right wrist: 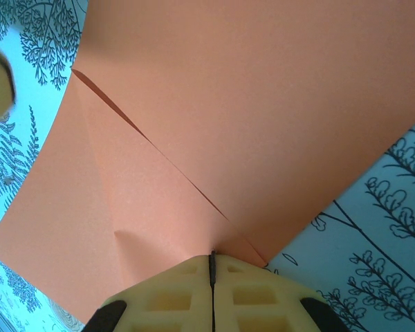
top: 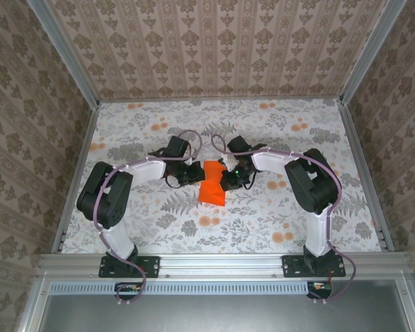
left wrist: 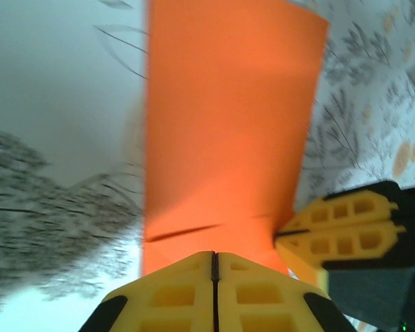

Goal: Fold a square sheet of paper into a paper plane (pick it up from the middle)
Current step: Fold the triangle a second time at the center of the table.

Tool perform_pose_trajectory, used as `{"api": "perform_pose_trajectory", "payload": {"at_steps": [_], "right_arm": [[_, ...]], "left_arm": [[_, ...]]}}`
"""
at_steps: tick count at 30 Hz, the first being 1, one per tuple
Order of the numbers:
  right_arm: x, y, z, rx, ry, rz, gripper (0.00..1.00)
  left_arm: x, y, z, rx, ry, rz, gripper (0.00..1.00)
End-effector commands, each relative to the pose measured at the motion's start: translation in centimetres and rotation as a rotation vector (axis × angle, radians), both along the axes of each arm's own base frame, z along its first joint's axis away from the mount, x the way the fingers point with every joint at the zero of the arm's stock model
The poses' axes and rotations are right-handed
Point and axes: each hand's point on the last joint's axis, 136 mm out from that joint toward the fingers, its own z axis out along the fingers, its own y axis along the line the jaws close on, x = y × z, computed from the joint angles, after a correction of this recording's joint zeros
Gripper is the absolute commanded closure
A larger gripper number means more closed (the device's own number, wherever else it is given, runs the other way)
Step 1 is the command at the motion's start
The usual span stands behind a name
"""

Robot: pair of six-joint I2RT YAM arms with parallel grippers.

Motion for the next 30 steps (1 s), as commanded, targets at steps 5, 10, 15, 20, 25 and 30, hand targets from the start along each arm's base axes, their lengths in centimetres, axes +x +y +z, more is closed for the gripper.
{"api": "perform_pose_trajectory", "payload": {"at_steps": [5, 10, 15, 20, 25, 30], "right_arm": [[-1.3, -2.6, -2.7, -0.125, 0.064, 0.020, 0.92], [-1.3, -2.1, -2.2, -0.094, 0.054, 0.035, 0.92], [-1.2, -1.7, -1.7, -0.071, 0.046, 0.046, 0.92], [-1.5, -1.8, -2.1, -0.078, 0.059, 0.048, 0.92], [-1.2, -1.5, -1.3, -0.059, 0.045, 0.034, 0.92], [-0.7, 0.0, 2.3, 0.040, 0.018, -0.018, 0.89]], "left_arm": [[-1.6, -2.4, -1.2, -0.020, 0.043, -0.055, 0.95], [-1.7, -2.5, -2.3, -0.004, 0.069, -0.046, 0.96], [-1.3, -2.8, -2.4, -0.010, 0.054, -0.046, 0.96], [-1.2, -2.6, -2.7, 0.004, 0.055, -0.038, 0.97], [-2.2, -1.8, -4.2, 0.040, 0.095, -0.020, 1.00], [-3.7, -0.9, -5.6, 0.070, 0.125, -0.010, 1.00]]}}
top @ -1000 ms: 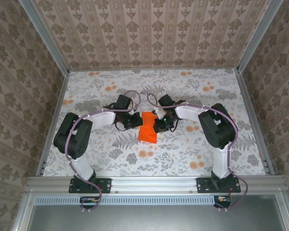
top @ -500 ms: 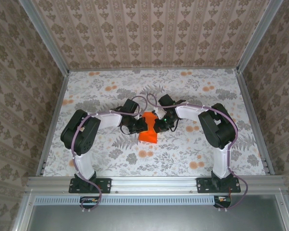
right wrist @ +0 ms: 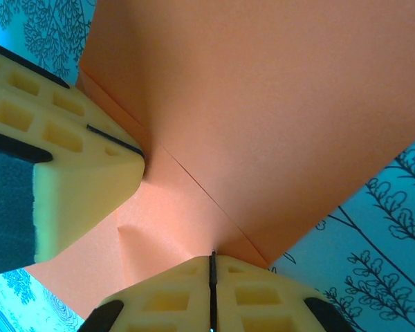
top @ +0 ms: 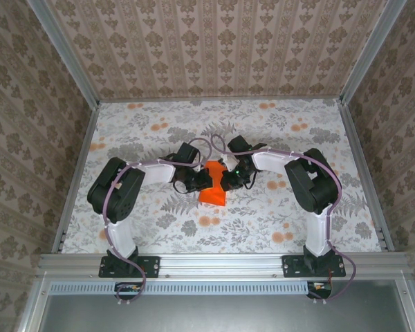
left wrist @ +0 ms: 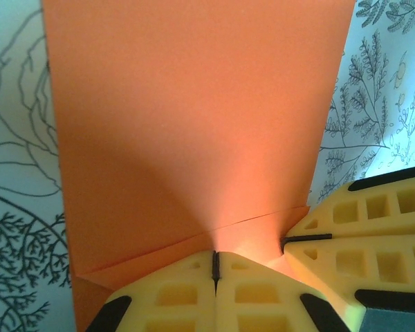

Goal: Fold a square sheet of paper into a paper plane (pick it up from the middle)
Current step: Fold the triangle a second time at the center of the table.

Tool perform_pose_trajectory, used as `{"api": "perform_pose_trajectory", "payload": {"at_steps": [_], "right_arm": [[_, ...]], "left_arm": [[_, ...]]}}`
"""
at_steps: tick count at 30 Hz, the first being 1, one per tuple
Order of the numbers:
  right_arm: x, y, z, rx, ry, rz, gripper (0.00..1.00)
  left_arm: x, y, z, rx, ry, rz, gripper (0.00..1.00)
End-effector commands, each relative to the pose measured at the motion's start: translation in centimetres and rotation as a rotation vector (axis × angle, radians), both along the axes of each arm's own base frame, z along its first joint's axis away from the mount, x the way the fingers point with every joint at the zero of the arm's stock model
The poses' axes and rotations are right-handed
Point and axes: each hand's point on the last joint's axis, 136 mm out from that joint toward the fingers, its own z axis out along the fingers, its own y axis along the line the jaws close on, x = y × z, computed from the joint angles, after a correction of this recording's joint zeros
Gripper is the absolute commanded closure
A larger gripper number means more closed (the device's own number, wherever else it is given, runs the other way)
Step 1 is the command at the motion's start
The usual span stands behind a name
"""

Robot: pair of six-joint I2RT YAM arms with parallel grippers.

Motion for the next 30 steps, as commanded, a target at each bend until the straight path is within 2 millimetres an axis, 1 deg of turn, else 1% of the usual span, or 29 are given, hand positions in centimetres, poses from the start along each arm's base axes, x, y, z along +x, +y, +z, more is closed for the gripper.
{"api": "perform_pose_trajectory", "payload": {"at_steps": [1, 2, 5, 7, 9, 10, 12, 15, 19, 22, 25, 30], "right_arm": [[-0.7, 0.0, 2.8, 0.038, 0.025, -0.062, 0.89], [-0.3, 0.4, 3.7, 0.067, -0.002, -0.087, 0.88], [-0.7, 0.6, 5.6, 0.099, -0.006, -0.162, 0.89], [-1.5, 1.0, 6.4, 0.104, -0.004, -0.207, 0.93], [-2.3, 1.2, 6.7, 0.087, 0.008, -0.253, 0.98], [-2.8, 1.3, 6.7, 0.073, 0.017, -0.279, 1.00], [-3.5, 1.7, 6.4, 0.054, 0.036, -0.320, 1.00], [-3.9, 2.1, 5.8, 0.034, 0.060, -0.382, 1.00], [-3.5, 2.0, 4.5, 0.010, 0.082, -0.445, 1.00], [-3.3, 2.6, 3.7, 0.012, 0.106, -0.450, 1.00], [-2.9, 3.3, 3.2, 0.023, 0.117, -0.445, 1.00], [-2.4, 3.6, 2.5, 0.011, 0.122, -0.441, 1.00]], "left_arm": [[-2.2, 1.6, -2.9, 0.082, 0.068, 0.023, 1.00], [-2.3, 1.7, -3.1, 0.081, 0.071, 0.028, 1.00], [-2.7, 2.0, -3.6, 0.081, 0.082, 0.043, 1.00], [-2.9, 2.0, -3.9, 0.076, 0.086, 0.048, 1.00], [-3.0, 2.1, -4.1, 0.076, 0.090, 0.053, 1.00], [-3.0, 2.1, -4.2, 0.075, 0.091, 0.053, 1.00], [-3.1, 2.1, -4.4, 0.073, 0.094, 0.054, 1.00], [-3.3, 2.2, -4.5, 0.074, 0.096, 0.056, 1.00], [-3.3, 2.4, -4.6, 0.074, 0.100, 0.059, 1.00], [-3.4, 2.4, -4.6, 0.073, 0.101, 0.058, 1.00], [-3.3, 2.3, -4.6, 0.072, 0.101, 0.061, 1.00], [-3.4, 2.4, -4.6, 0.074, 0.104, 0.063, 1.00]]}}
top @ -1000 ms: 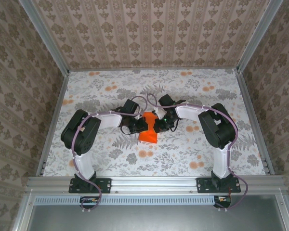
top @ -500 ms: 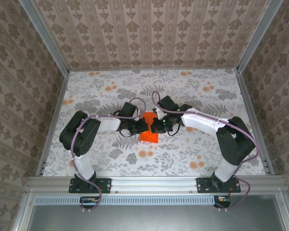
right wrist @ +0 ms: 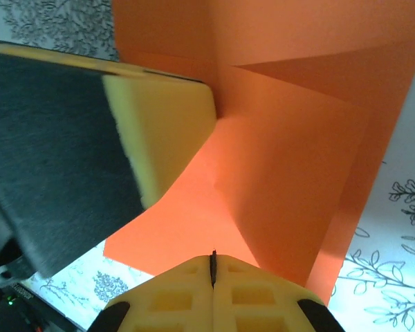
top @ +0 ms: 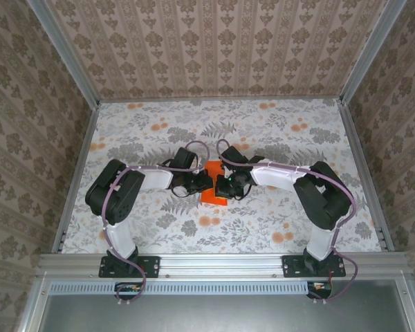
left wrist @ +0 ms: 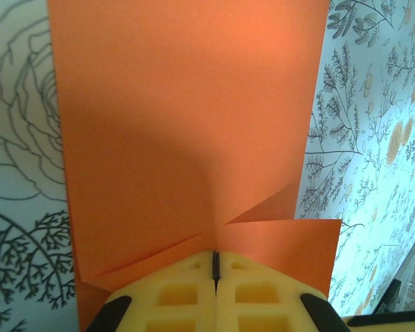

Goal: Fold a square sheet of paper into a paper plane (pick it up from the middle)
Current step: Fold the triangle a second time at the center of the table.

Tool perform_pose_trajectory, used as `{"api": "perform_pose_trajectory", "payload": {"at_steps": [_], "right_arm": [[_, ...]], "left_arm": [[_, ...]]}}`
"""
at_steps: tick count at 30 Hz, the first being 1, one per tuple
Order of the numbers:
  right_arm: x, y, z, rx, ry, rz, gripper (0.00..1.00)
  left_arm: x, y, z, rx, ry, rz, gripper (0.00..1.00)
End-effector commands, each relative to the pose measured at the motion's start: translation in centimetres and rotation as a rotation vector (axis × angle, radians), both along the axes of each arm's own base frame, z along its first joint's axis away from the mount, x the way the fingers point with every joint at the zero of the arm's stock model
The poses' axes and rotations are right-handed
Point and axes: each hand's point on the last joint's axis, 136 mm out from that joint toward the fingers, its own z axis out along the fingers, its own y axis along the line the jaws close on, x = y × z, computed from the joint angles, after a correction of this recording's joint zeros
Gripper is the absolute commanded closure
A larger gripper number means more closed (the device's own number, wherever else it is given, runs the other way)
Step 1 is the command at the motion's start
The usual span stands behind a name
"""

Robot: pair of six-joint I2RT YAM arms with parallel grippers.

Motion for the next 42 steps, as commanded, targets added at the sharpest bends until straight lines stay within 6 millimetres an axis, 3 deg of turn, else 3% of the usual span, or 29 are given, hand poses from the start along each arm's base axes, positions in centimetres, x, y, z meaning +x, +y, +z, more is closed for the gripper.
{"api": "perform_pose_trajectory", "payload": {"at_steps": [1, 13, 26, 42], "right_arm": [[1.3, 0.8, 0.2, 0.012, -0.012, -0.021, 1.00], [1.8, 1.1, -1.2, -0.014, 0.007, -0.017, 1.00], [0.6, -1.1, -3.4, -0.128, 0.050, -0.011, 1.00], [-1.2, -3.3, -2.8, -0.153, 0.055, 0.000, 1.00]], "left_arm": [[-3.2, 2.8, -4.5, 0.156, 0.141, 0.025, 1.00], [-3.3, 2.9, -4.5, 0.161, 0.148, 0.031, 1.00], [-3.6, 3.6, -5.1, 0.189, 0.165, 0.043, 1.00], [-4.1, 4.8, -6.2, 0.235, 0.199, 0.067, 1.00]]}}
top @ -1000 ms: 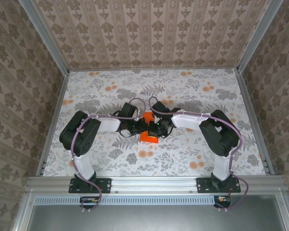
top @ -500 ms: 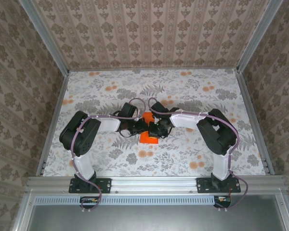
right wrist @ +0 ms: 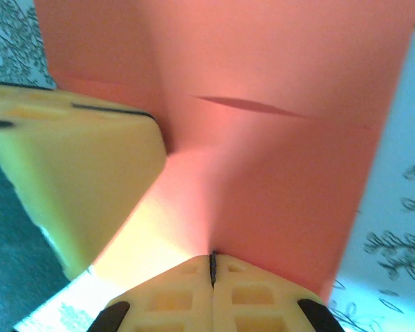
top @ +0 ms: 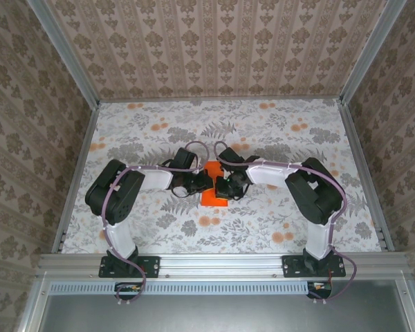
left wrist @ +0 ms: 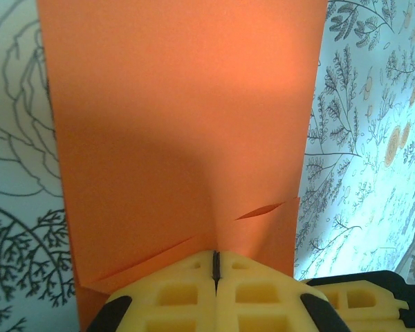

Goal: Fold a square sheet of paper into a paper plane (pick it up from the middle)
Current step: Fold the triangle a second time at the center of the table.

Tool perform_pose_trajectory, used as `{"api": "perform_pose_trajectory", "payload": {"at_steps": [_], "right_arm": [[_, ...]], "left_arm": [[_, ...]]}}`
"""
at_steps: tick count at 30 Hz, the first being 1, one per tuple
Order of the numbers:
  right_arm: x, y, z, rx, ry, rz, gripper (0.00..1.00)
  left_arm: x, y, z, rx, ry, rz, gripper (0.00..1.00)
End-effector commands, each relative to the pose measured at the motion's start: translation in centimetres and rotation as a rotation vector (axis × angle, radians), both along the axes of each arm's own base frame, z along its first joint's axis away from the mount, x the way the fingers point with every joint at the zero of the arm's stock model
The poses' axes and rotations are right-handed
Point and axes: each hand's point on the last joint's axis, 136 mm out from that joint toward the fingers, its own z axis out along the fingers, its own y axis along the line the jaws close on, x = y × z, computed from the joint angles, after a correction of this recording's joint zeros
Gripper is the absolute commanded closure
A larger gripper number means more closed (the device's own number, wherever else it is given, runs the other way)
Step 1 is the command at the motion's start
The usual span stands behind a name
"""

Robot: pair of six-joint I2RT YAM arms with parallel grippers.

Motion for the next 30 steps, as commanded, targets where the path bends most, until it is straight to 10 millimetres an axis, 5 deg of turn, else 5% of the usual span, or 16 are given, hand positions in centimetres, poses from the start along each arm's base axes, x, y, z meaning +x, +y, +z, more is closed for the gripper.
{"api": "perform_pose_trajectory", "payload": {"at_steps": [1, 18, 24, 30], "right_arm": [[-1.7, -2.7, -0.6, -0.082, 0.042, -0.005, 1.00], [-4.4, -5.2, -0.5, -0.084, 0.072, -0.002, 1.00], [-2.1, -3.2, 3.9, 0.025, -0.071, 0.019, 1.00], [-1.0, -0.5, 3.9, 0.078, -0.074, 0.046, 1.00]], "left_arm": [[-4.1, 4.7, -6.2, 0.236, 0.190, 0.051, 1.00], [-4.0, 4.6, -6.1, 0.231, 0.191, 0.051, 1.00], [-4.0, 4.5, -6.1, 0.227, 0.188, 0.050, 1.00], [-4.0, 4.4, -6.1, 0.227, 0.191, 0.048, 1.00]]}}
